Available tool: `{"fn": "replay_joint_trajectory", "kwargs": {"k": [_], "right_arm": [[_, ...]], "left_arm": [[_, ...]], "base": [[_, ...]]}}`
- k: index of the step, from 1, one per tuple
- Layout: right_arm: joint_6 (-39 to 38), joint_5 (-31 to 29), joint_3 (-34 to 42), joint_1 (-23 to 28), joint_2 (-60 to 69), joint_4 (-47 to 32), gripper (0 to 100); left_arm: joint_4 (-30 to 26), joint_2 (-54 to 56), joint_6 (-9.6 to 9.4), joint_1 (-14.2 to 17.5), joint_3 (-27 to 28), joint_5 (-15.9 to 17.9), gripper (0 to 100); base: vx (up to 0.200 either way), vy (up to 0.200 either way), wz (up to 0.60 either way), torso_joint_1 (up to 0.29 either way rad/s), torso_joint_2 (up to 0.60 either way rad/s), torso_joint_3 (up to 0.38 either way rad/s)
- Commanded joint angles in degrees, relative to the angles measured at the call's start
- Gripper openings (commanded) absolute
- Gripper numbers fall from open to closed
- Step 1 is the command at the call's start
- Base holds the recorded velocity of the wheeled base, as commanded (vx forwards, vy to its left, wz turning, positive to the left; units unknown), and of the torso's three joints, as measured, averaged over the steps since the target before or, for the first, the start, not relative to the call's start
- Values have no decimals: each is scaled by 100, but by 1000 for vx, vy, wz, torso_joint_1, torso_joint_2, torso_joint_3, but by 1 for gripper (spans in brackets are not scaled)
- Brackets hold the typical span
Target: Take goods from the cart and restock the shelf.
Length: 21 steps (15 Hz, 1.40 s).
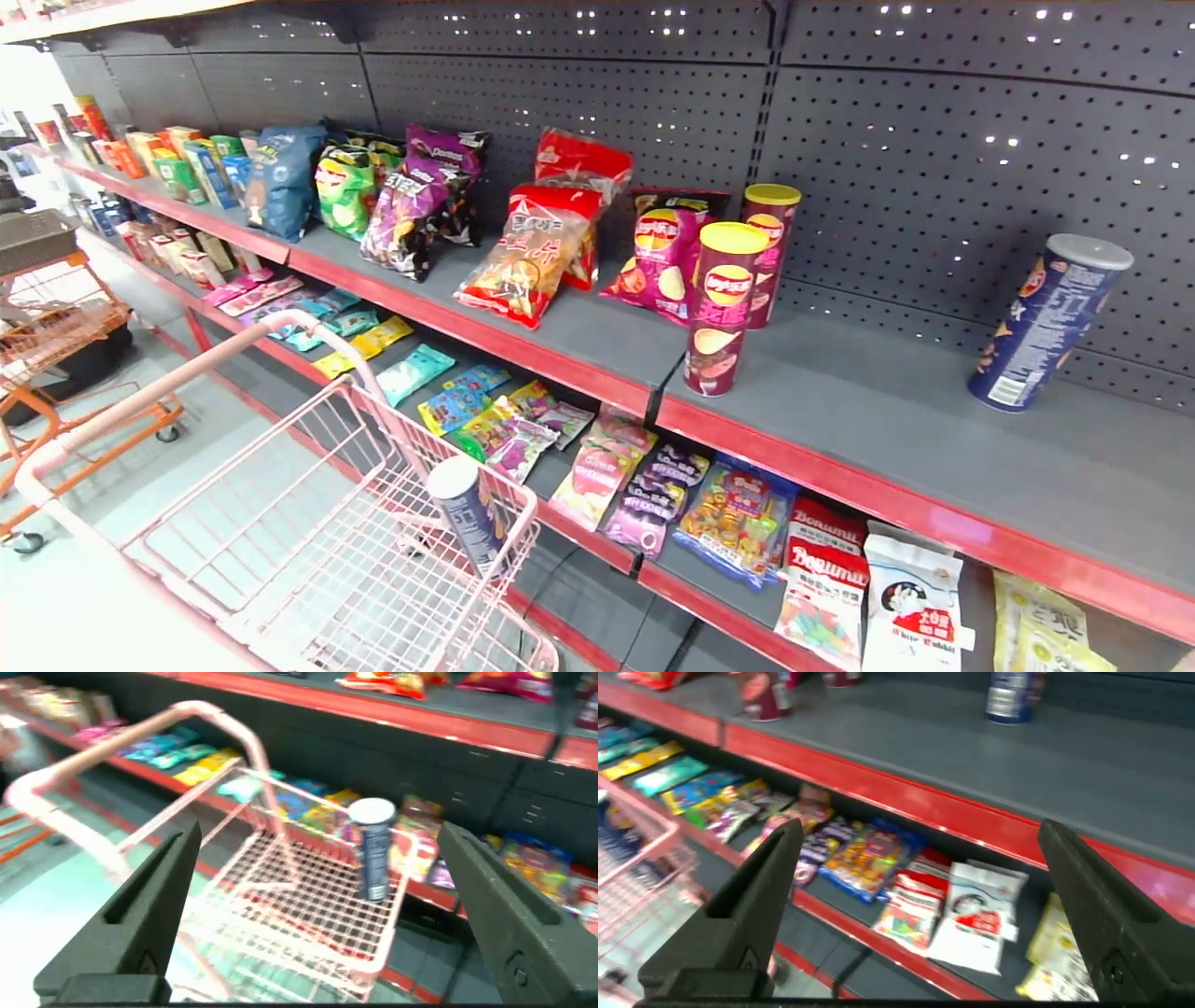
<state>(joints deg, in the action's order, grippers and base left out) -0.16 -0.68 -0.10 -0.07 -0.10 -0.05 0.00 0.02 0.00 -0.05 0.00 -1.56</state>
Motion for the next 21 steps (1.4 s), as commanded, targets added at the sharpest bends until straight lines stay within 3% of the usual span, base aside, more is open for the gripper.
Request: {"fn": "replay_joint_trajectory", "kwargs": {"k": [1,21], "right_arm": [[-2,-2,1,-1,1,5,100],[-46,-20,1,-1,1,5,100]], "left_arm": [[0,-2,0,-4,0,-2,100],[9,-2,26,-4,0,15,100]], "base": [[0,0,0,0,0,0],[0,0,0,-130,314,181]]}}
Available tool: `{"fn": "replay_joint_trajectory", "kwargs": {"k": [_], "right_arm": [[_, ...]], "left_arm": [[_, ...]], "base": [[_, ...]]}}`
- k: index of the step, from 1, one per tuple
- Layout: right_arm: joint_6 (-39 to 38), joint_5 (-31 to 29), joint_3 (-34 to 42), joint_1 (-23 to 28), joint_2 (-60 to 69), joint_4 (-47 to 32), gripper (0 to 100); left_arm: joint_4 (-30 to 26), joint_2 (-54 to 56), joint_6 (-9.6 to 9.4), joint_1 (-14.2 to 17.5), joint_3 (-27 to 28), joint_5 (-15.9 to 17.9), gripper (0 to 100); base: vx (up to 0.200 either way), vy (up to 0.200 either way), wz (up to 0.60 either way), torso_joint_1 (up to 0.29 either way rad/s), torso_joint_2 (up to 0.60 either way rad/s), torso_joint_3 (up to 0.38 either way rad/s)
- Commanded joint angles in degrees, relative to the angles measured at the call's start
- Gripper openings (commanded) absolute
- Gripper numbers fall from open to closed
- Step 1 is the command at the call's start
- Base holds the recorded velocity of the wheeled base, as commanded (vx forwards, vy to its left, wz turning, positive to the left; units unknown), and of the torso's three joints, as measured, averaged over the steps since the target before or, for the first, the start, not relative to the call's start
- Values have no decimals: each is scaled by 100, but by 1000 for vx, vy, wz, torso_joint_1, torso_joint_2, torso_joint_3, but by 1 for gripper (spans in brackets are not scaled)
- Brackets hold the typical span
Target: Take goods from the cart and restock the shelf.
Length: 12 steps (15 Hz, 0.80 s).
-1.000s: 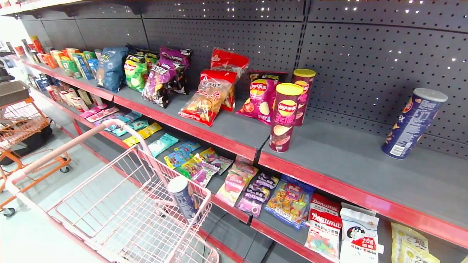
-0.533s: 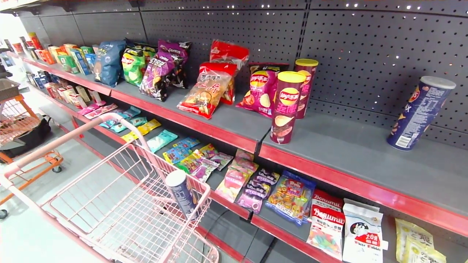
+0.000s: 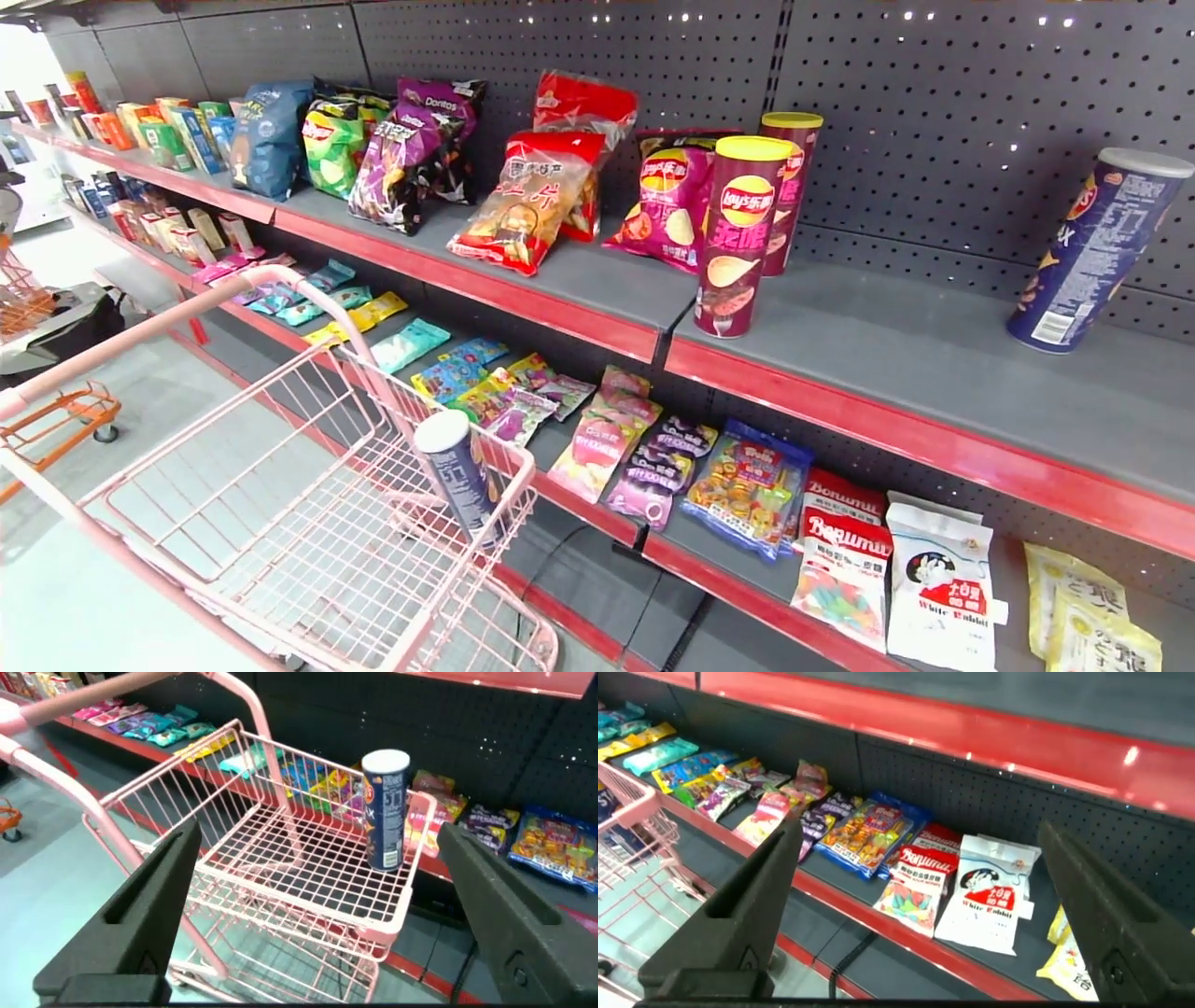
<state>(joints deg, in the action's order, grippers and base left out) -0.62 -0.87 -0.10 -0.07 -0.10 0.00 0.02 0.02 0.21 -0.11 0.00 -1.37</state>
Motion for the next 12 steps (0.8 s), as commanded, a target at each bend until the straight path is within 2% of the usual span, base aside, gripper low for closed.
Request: {"fn": "replay_joint_trajectory", "kwargs": {"k": [1,2,3,4,5,6,7,9,10,11,12], "right_arm": [[1,-1,1,-1,1,0,100],[1,-1,1,-1,1,0,100],[-8,-1,1,-1,1,0,100],[-8,-10,1,-1,1,0,100],[-8,-10,1,-1,1,0,100],[1,-1,1,-1,1,0,100],[-8,-1,1,-1,1,0,100],[-8,-10,1,-1,1,0,100],[-8,-10,1,-1,1,0,100],[-17,-10,1,-1,1,0,100],[-17,-10,1,-1,1,0,100]], "left_arm": [[6,-2,23,2,0,-4,100],[121,-46,67,2,167,31,100],[252,-802,357,-174,1107,-39,100],[270,-1259,559,-235,1556,-48,100],[261,-2323,885,-270,2681,-30,100],[332,-3096,814,-261,2936,-39,100],[507,-3518,788,-244,2892,-48,100],[1808,-5250,832,55,2777,-13,100],[2204,-5601,823,64,2769,13,100],[3337,-6788,805,64,2716,163,100],[3803,-7306,788,55,2584,295,100]], "base": [[0,0,0,-168,471,271],[0,0,0,-144,403,242],[0,0,0,-80,222,129],[0,0,0,-51,129,85],[0,0,0,-27,100,41],[0,0,0,0,0,0],[0,0,0,0,0,0],[0,0,0,0,0,0],[0,0,0,0,0,0],[0,0,0,0,0,0],[0,0,0,0,0,0]]}}
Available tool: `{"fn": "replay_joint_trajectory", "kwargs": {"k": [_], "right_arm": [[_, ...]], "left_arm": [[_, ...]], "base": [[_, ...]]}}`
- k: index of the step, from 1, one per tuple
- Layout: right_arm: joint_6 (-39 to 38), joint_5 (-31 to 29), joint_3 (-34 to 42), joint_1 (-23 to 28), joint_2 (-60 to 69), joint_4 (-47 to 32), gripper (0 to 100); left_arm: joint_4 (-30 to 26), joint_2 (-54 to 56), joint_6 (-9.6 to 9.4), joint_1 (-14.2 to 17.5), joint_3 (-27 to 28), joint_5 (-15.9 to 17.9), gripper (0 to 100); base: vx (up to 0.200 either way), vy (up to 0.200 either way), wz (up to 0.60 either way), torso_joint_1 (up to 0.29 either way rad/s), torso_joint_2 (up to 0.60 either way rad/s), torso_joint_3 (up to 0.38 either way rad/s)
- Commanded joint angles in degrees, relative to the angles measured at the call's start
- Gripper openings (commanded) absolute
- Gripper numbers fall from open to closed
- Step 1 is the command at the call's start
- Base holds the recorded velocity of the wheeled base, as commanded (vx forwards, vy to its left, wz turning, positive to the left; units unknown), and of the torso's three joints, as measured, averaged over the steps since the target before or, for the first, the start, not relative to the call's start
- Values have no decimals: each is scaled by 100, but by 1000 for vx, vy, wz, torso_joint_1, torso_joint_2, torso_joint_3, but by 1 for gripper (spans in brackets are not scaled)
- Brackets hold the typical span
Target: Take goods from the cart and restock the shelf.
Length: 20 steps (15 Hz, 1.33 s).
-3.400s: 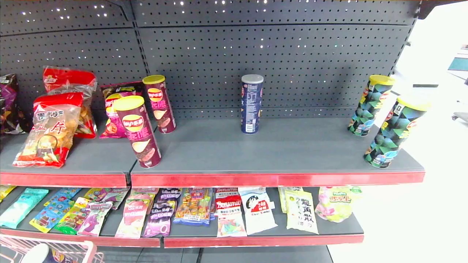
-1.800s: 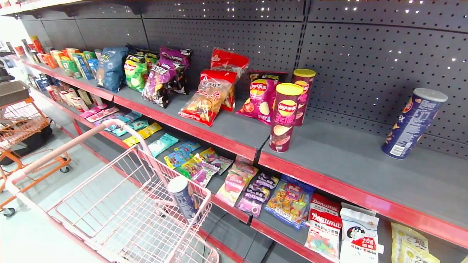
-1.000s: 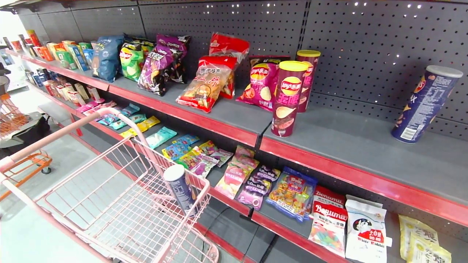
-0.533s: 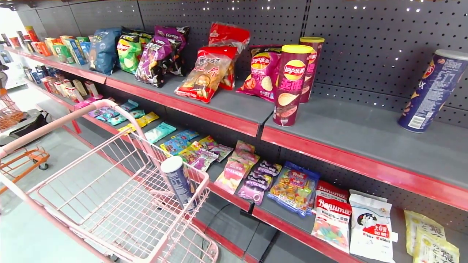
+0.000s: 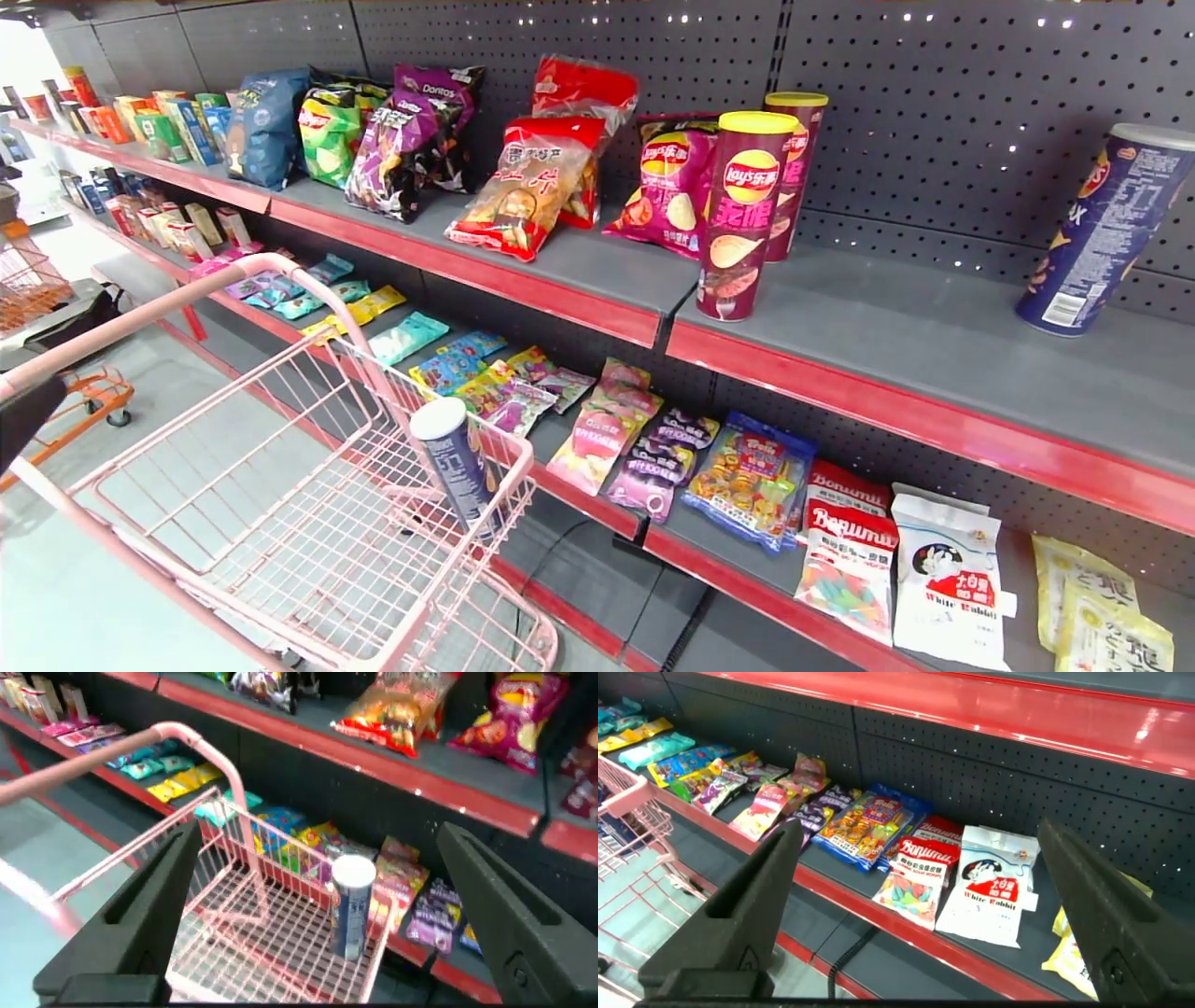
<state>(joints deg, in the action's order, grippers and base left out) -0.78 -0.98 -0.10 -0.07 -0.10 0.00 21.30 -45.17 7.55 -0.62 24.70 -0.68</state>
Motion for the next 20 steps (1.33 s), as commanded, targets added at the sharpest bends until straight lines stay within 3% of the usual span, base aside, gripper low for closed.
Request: {"fn": "replay_joint_trajectory", "kwargs": {"k": [1,2,3,5,9,11,13,16,20], "right_arm": [[8,1,1,-1,1,0,100],[8,1,1,-1,1,0,100],[8,1,1,-1,1,0,100],[8,1,1,-1,1,0,100],[16,10,1,-1,1,0,100],[16,10,1,-1,1,0,100],[25,10,1,-1,1,0,100],[34,10,1,-1,1,0,100],[52,18,1,-1,1,0,100]], "left_arm": [[1913,-3165,-25,9,-44,420,100],[1913,-3165,-25,9,-44,420,100],[2168,-3780,-139,-61,-440,745,100],[2792,-4545,-139,-105,-633,859,100],[5025,-6461,-157,-527,-686,824,100],[5605,-7129,-166,-650,-607,824,100],[5780,-7445,-157,-641,-536,824,100],[5772,-7894,-157,-667,61,824,100],[5816,-8271,-148,-667,158,877,100]], "base": [[0,0,0,0,0,0],[0,0,0,0,0,0],[0,0,0,0,0,0],[0,0,0,0,0,0],[0,0,0,0,0,0],[0,0,0,0,0,0],[0,0,0,0,0,0],[0,0,0,0,0,0],[0,0,0,0,0,0]]}}
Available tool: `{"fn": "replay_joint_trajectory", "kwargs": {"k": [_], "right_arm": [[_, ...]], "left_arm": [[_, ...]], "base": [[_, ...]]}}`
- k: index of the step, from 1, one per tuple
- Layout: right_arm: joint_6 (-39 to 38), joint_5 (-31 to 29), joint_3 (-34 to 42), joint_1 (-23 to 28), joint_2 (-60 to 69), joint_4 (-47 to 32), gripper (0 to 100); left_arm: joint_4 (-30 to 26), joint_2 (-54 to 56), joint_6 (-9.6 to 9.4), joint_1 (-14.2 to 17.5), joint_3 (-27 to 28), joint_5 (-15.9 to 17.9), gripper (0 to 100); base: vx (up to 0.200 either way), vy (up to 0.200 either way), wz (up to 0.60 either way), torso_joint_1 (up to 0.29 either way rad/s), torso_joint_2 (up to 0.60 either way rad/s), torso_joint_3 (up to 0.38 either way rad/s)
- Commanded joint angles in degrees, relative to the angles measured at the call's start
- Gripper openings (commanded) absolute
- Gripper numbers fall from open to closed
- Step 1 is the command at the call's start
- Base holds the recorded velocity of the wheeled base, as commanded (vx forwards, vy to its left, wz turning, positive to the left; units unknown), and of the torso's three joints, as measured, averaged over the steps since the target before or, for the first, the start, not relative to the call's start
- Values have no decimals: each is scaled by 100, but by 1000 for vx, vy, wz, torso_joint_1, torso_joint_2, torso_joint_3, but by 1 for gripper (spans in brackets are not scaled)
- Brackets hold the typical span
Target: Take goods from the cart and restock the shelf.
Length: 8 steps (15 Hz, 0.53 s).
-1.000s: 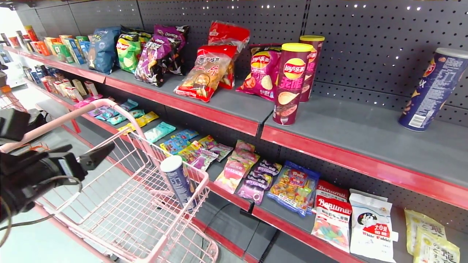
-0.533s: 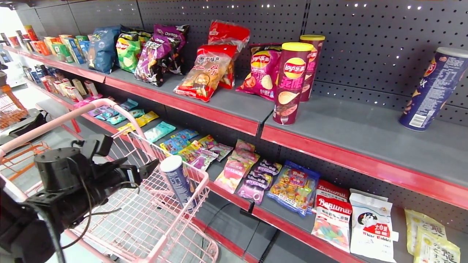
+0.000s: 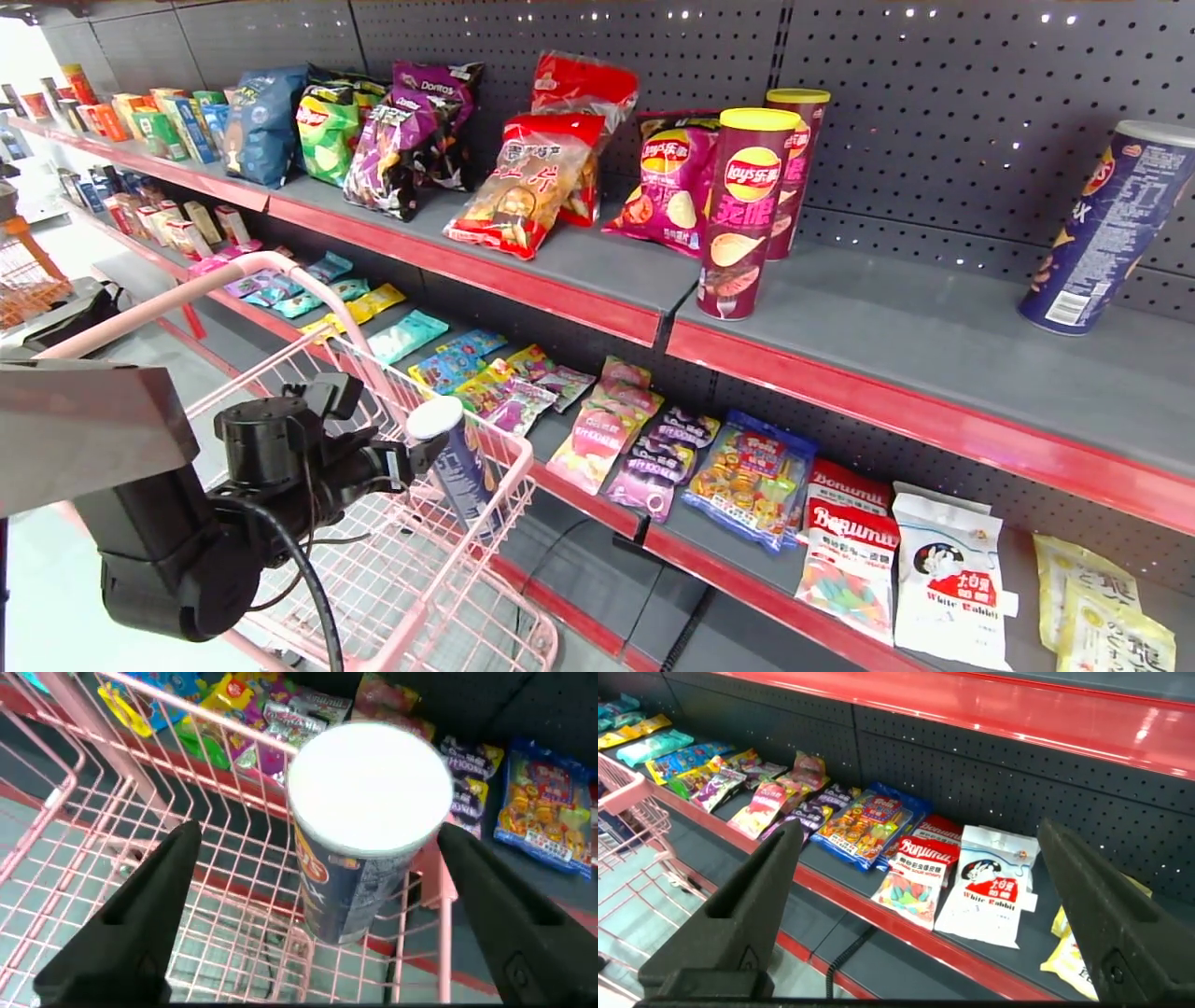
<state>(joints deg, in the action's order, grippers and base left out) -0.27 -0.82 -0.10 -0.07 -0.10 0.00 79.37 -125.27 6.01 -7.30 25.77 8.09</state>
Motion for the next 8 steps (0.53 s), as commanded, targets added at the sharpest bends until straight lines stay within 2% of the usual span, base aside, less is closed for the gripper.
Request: {"fn": "replay_joint_trajectory", "kwargs": {"k": [1,8], "right_arm": [[0,3,1,-1,1,0,100],[18,11,1,-1,1,0,100]], "left_arm": [[61,-340,14,-8,148,-1,100],[78,-841,14,-210,736,166,100]], "base": [[0,0,0,0,0,0],[0,0,0,0,0,0]]}}
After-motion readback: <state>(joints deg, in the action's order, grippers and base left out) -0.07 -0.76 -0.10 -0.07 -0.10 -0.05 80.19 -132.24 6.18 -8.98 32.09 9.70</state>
